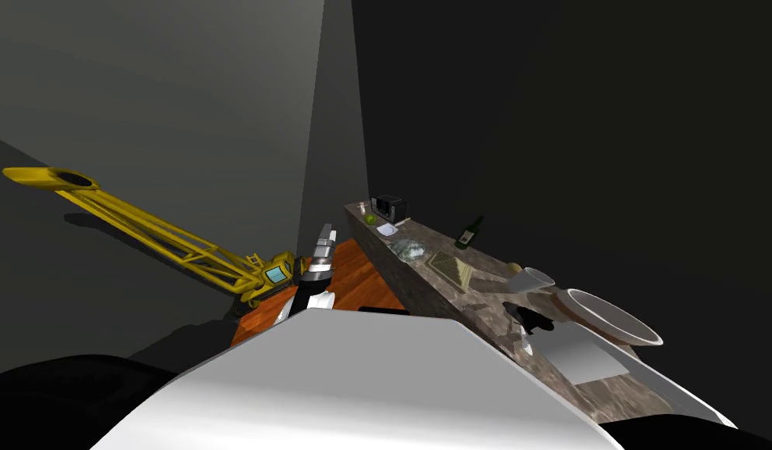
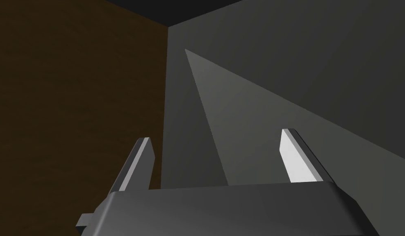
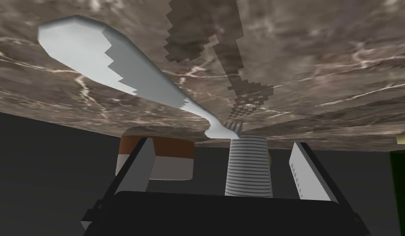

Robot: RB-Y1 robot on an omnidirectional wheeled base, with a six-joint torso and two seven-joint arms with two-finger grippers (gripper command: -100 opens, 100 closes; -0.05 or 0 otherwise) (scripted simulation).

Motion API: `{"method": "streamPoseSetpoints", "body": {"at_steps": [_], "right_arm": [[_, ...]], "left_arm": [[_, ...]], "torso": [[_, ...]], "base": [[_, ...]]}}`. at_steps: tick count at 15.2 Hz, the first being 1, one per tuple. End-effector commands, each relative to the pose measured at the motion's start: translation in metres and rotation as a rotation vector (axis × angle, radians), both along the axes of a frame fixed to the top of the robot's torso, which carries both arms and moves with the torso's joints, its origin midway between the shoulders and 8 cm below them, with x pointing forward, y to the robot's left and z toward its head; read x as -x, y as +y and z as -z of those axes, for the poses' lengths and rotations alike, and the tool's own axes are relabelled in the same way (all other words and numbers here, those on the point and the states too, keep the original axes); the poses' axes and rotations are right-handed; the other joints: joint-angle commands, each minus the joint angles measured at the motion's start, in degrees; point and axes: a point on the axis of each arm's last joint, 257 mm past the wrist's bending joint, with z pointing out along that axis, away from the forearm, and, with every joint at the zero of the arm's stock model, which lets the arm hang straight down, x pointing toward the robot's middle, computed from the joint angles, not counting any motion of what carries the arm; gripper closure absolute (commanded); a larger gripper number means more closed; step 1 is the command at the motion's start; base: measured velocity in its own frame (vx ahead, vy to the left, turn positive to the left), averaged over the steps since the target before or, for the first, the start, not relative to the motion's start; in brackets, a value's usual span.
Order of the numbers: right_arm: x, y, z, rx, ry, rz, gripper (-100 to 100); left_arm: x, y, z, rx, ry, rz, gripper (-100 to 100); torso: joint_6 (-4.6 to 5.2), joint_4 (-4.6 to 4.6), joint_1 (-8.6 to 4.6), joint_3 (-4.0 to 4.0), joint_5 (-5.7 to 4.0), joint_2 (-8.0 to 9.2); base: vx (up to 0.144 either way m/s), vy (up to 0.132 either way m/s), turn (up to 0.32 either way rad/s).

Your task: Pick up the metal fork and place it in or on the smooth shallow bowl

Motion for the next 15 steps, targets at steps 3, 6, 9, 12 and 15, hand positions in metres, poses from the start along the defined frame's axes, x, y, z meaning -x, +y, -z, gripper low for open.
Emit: {"method": "streamPoseSetpoints", "body": {"at_steps": [3,6,9,12,15], "right_arm": [[0.003,-0.009,0.012,0.000,-0.004,0.012,-100],[0.003,-0.009,0.013,0.000,-0.004,0.013,100],[0.003,-0.009,0.013,0.002,-0.002,0.011,100],[0.001,-0.003,0.005,0.000,-0.002,0.005,100],[0.000,-0.002,0.004,0.000,-0.002,0.002,100]], "left_arm": [[0.000,0.000,0.000,0.000,0.000,0.000,0],[0.000,0.000,0.000,0.000,0.000,0.000,0],[0.000,0.000,0.000,0.000,0.000,0.000,0],[0.000,0.000,0.000,0.000,0.000,0.000,0],[0.000,0.000,0.000,0.000,0.000,0.000,0]], "torso": [[0.00,0.01,-0.10,0.03,-0.02,0.05],[0.01,0.02,-0.14,0.06,-0.04,0.09],[-0.03,0.03,-0.07,0.04,-0.09,0.07],[0.02,0.02,-0.05,0.03,-0.08,0.04],[0.01,0.03,0.11,0.05,-0.03,0.08]], "base": [[0.008,-0.026,0.053],[0.003,-0.025,0.027],[0.000,-0.002,-0.004],[-0.003,0.016,-0.044],[-0.007,0.030,-0.036]]}}
